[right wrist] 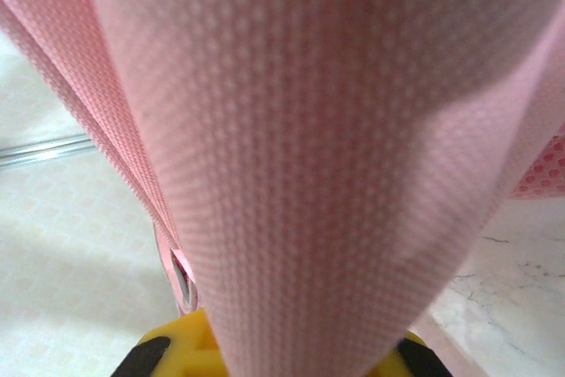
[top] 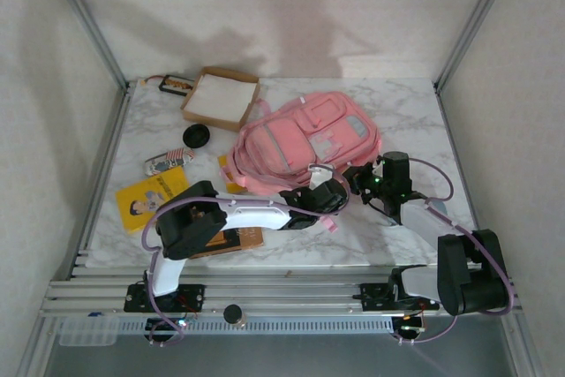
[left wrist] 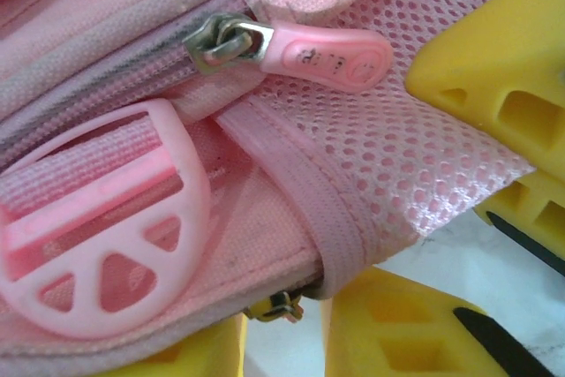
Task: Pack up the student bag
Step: Unzip the student bag at the center of the table.
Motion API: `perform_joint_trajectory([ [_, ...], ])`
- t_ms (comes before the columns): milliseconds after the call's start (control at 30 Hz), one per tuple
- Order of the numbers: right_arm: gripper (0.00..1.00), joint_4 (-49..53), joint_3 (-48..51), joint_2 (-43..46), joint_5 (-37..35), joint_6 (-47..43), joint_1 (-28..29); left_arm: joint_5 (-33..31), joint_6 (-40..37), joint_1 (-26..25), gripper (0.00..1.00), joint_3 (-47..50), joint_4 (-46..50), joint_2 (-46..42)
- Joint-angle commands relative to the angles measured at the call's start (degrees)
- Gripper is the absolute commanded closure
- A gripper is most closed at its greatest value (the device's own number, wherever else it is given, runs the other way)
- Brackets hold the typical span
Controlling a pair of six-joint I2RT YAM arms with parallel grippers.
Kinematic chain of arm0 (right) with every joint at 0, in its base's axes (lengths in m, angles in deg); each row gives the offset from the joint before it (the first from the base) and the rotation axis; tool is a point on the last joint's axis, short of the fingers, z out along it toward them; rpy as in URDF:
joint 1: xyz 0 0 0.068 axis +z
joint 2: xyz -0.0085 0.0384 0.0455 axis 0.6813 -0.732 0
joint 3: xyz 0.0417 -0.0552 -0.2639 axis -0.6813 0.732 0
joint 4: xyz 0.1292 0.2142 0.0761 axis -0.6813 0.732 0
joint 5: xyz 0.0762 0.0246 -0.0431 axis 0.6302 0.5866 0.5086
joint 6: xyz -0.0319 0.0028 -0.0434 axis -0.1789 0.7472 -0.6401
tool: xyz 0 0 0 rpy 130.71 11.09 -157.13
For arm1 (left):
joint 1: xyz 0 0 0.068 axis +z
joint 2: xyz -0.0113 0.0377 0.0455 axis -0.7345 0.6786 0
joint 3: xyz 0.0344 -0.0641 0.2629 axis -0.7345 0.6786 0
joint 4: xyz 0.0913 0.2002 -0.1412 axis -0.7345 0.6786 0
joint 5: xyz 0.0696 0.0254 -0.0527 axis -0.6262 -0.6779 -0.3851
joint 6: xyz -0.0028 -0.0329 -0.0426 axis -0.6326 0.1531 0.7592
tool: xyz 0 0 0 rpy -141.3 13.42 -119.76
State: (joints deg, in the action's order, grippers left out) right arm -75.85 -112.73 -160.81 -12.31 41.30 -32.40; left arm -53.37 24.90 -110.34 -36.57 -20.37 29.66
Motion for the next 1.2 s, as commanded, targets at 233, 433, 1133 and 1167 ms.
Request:
perform_joint_trajectory([
  [233, 1.0, -1.36, -3.63, -0.24, 0.83, -0.8, 0.5, -2.38, 0.46, 0.31, 0.94, 0.82, -1.3, -2.0],
  [433, 1.0, -0.47, -5.56, -1.32, 0.39, -2.06, -1.1, -2.37, 1.92, 0.57, 1.0, 4.06, 1.71, -5.25],
  [1133, 1.0, 2.92, -17.87, -14.3, 2.1, -10.19, -12.55, -1.86, -4.07, 2.86, 1.0, 9.3, 13.54, -17.08],
  [1167, 1.0, 2.88, -18.41, -14.71, 1.91, -10.51, -12.55, -0.53, -4.89, 2.95, 1.0, 8.66, 12.86, -16.82],
])
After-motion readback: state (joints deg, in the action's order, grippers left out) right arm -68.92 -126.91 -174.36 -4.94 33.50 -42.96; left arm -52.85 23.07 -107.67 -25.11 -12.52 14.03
